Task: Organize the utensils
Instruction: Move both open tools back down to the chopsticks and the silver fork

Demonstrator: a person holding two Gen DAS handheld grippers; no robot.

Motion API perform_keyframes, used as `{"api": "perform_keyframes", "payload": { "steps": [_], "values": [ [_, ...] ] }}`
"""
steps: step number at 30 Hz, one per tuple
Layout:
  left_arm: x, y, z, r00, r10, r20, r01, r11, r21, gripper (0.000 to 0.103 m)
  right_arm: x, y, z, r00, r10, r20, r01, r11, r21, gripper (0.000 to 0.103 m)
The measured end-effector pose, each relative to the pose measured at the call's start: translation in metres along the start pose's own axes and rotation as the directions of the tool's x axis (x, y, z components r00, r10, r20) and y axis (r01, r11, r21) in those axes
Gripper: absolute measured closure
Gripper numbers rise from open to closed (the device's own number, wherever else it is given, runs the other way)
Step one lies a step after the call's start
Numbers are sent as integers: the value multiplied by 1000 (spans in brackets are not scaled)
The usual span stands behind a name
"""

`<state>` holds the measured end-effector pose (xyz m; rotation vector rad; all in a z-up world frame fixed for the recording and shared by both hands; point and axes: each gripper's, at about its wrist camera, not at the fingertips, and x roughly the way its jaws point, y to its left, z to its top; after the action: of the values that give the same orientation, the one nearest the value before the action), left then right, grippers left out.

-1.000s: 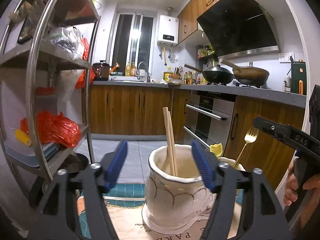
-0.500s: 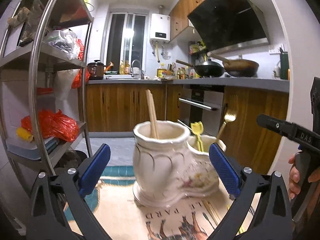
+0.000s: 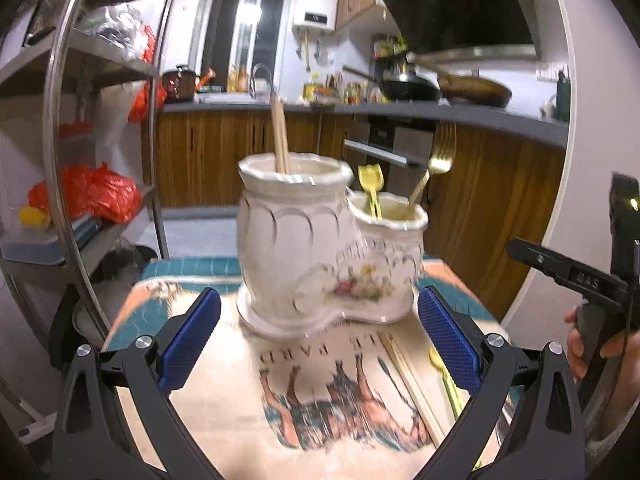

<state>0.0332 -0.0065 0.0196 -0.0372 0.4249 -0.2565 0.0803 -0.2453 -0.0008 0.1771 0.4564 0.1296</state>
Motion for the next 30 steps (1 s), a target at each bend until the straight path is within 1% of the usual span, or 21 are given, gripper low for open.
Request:
{"api": "perform_keyframes", "payload": {
  "steps": [3,6,9,15,16,17,18,19,20,21,23,24,25,30],
  "values": [
    [8,-10,-7,998,-8,-66,10,999,33,6,13,-2,-3,998,-10,-65,8,1000,-24,6],
    [16,-18,-11,993,-17,-119,23,999,47,6,20,-3,-5,995,-15,-100,10,999,-49,6],
    [24,-23,-15,985,-13,-170,21,999,46,6,26,-5,-7,991,-14,-132,6,998,-63,6],
    [44,-35,-24,959,-24,-282,41,998,53,6,39,-5,-12,980,13,-201,-30,996,-84,8],
    [45,-37,-26,956,-25,-291,44,997,58,6,41,-5,-13,976,24,-214,-41,996,-77,11],
    [47,-39,-28,952,-25,-304,47,997,65,6,42,-5,-14,974,30,-225,-47,997,-69,18],
    [47,-40,-30,950,-25,-311,49,996,70,8,44,-5,-15,969,39,-242,-54,997,-57,21],
    [48,-41,-32,947,-25,-319,52,996,74,11,46,-6,-16,965,49,-259,-64,997,-49,27],
    [48,-42,-34,943,-21,-331,51,995,82,15,48,-6,-17,961,56,-271,-71,996,-45,36],
    [49,-44,-35,940,-19,-340,52,995,87,19,50,-5,-19,956,64,-285,-79,996,-42,39],
    [51,-46,-39,933,-23,-360,60,994,94,27,54,-3,-21,948,80,-310,-96,995,-38,50],
    [51,-47,-41,929,-26,-370,67,993,98,32,55,-2,-22,943,86,-320,-103,994,-38,52],
    [51,-49,-42,925,-29,-378,72,992,102,36,56,-2,-22,942,87,-324,-105,994,-37,58],
    [53,-52,-47,911,-47,-409,97,990,101,48,59,-4,-23,935,104,-339,-114,993,-10,65]
  ]
}}
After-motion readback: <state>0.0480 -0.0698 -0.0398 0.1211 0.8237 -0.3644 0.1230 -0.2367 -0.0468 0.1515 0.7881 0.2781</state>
